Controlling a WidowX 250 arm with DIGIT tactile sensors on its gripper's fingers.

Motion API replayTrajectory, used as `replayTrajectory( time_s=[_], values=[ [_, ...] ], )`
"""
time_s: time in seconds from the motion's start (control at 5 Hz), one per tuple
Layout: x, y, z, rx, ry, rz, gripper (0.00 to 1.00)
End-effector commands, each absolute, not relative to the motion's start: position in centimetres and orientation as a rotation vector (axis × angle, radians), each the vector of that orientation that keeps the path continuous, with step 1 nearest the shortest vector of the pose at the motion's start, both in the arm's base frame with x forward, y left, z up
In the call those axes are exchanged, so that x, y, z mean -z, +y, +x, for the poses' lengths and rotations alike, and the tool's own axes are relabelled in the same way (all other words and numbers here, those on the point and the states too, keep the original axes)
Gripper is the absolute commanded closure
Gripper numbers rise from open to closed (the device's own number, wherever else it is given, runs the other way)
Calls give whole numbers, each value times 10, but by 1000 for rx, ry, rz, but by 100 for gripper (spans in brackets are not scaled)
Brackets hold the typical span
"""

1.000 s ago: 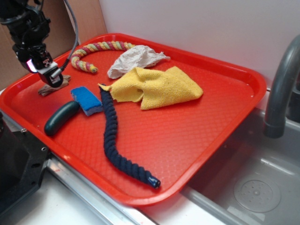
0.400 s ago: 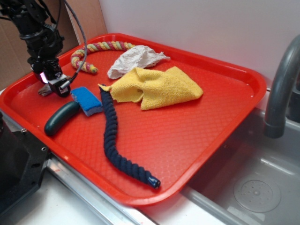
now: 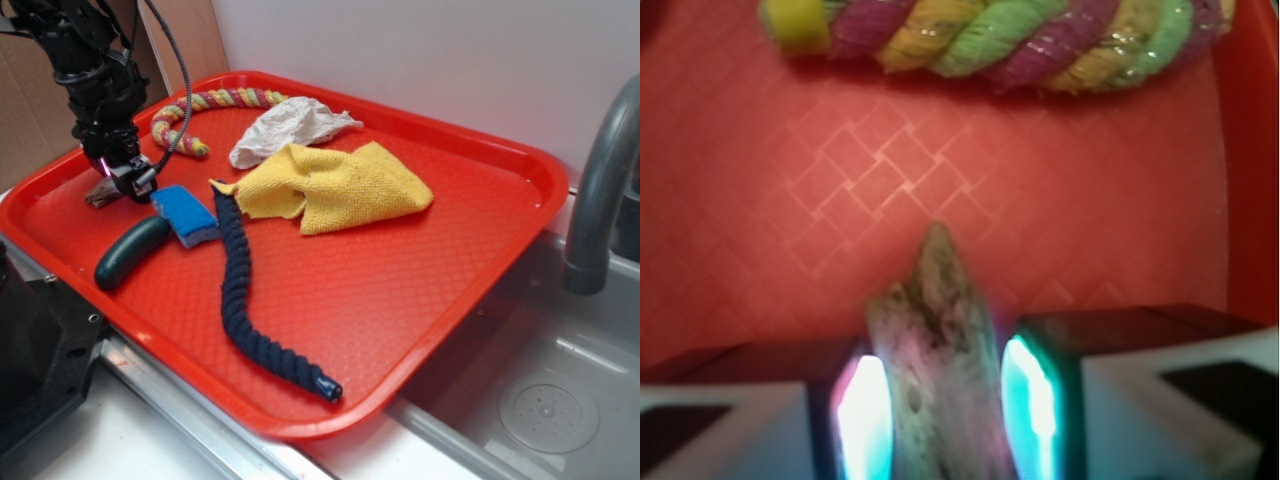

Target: Grab the wood chip.

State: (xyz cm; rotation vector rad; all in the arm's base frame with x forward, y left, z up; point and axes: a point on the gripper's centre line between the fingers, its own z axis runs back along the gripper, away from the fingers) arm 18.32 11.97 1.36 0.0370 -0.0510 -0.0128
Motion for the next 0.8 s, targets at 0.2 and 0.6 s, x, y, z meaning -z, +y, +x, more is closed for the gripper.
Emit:
replayTrajectory(
  time_s=[0.2, 0.6],
  values=[
    [-127, 16, 187, 60, -267, -55, 100],
    [-195, 40, 204, -243, -108, -142, 100]
  ],
)
